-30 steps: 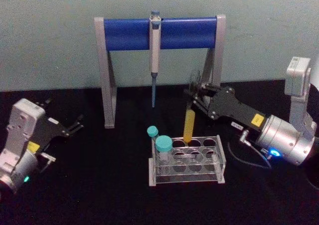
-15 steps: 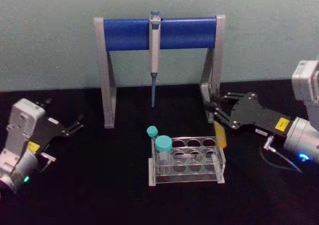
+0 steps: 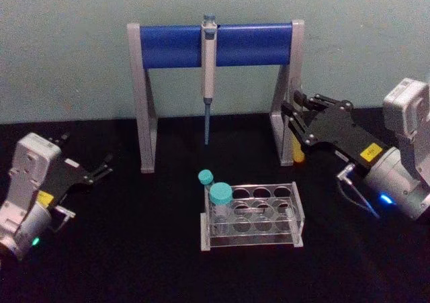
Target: Pick up the test tube from the test tube rack, shake it, then place it back into the test tube rack.
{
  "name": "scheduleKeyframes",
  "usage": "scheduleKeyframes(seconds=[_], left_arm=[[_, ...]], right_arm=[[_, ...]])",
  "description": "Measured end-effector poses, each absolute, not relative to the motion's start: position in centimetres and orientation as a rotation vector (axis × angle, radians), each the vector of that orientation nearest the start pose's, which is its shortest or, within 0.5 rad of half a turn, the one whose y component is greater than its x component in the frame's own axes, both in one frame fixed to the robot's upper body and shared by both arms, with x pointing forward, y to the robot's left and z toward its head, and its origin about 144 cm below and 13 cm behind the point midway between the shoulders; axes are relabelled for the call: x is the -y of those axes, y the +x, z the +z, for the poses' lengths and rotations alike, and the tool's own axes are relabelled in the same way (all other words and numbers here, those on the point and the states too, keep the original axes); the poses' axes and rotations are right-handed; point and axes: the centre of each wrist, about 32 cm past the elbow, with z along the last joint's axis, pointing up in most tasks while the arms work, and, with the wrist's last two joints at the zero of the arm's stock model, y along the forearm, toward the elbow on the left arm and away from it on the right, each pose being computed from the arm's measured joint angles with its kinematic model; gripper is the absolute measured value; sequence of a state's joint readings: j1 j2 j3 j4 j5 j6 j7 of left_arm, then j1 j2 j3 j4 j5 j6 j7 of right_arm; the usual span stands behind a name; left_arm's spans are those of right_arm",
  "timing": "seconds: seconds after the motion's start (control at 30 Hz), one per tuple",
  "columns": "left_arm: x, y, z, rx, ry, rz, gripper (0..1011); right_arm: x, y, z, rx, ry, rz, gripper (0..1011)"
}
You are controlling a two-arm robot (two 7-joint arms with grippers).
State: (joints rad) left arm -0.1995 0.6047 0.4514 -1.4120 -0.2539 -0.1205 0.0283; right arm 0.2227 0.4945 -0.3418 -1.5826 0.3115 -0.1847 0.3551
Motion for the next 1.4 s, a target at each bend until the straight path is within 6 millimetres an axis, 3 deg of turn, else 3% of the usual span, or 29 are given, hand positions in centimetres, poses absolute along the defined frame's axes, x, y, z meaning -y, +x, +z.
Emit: scheduleKeyframes(seconds=[0.27, 0.53, 0.97, 1.4], left_arm=[[-31.0, 48.9, 114.0, 0.285, 0.304, 1.248, 1001], [-31.0, 48.9, 114.0, 0.285, 0.304, 1.248, 1001], [-31.0, 48.9, 114.0, 0.285, 0.304, 1.248, 1001], [-31.0, 48.9, 114.0, 0.285, 0.304, 1.248, 1001]], right_arm=[[26.9, 51.2, 119.3, 0.187, 0.197, -0.828, 232], [27.3, 51.8, 119.2, 0.061, 0.261, -0.710, 232], [29.1, 51.4, 120.9, 0.033, 0.101, -0.564, 232], [30.8, 50.0, 122.6, 0.161, -0.080, -0.678, 232]])
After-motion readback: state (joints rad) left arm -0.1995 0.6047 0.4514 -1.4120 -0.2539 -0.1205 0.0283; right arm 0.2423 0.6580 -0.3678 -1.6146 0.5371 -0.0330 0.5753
